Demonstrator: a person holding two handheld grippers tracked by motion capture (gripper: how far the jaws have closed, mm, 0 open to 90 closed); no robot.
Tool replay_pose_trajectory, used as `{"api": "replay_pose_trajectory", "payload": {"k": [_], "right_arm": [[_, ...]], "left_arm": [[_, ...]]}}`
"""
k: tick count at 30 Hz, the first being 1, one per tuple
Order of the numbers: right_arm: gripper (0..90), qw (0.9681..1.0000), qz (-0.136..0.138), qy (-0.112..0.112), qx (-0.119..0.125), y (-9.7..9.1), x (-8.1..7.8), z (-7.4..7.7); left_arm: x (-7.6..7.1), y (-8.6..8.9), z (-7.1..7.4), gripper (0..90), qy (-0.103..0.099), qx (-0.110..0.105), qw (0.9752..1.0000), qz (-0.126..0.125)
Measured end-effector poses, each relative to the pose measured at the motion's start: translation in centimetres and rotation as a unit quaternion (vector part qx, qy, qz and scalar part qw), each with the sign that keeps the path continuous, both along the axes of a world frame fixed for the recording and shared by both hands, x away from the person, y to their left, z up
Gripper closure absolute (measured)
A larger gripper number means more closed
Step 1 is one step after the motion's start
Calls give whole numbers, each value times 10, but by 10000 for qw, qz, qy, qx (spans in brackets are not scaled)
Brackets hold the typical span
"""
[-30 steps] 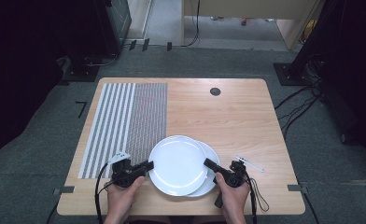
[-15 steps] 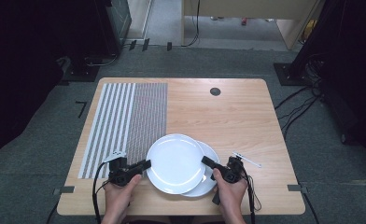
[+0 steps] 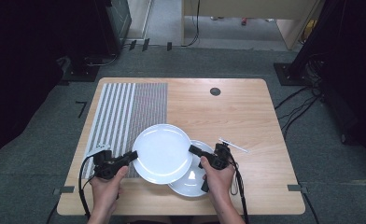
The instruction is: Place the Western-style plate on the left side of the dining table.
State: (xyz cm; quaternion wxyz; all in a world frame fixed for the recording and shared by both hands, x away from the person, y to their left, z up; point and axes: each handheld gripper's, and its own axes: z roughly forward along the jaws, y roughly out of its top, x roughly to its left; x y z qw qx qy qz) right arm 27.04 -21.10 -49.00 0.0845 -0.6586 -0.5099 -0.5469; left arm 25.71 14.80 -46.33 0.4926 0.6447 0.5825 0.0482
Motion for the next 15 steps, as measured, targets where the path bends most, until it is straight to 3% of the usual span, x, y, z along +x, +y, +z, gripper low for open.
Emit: {"api": "replay_pose_trajectory", "payload": {"k": [15], "right_arm": [[875, 9995, 310, 18, -72, 55, 44, 14]], "left_arm": [[26, 53, 8, 792, 61, -1, 9994, 347]]}}
